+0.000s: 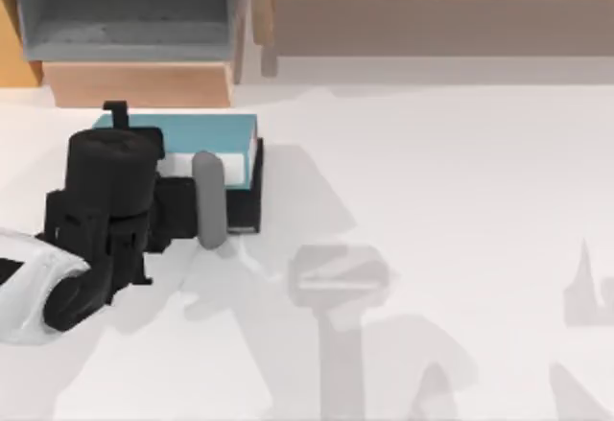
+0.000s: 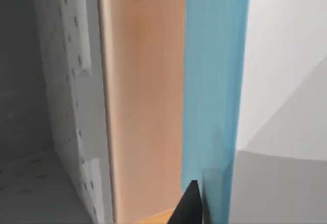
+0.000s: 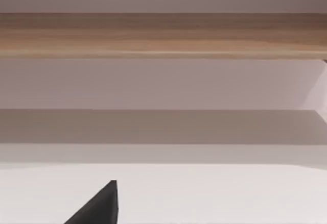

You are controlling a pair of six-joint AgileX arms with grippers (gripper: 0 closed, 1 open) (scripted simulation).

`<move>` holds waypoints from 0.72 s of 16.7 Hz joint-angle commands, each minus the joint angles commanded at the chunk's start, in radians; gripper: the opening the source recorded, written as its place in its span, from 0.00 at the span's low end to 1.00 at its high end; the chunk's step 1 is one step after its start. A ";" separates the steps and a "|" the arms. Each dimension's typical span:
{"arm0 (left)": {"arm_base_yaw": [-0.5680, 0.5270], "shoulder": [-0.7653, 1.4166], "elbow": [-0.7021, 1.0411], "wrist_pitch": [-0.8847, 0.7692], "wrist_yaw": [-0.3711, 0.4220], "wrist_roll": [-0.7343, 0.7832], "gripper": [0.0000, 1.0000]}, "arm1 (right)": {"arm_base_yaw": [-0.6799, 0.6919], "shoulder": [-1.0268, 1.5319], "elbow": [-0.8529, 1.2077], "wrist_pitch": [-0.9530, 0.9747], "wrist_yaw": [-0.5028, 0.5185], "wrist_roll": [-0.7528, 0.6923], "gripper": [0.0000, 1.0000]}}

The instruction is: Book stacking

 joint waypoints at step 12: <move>0.000 0.000 0.000 0.000 0.000 0.000 1.00 | 0.000 0.000 0.000 0.000 0.000 0.000 1.00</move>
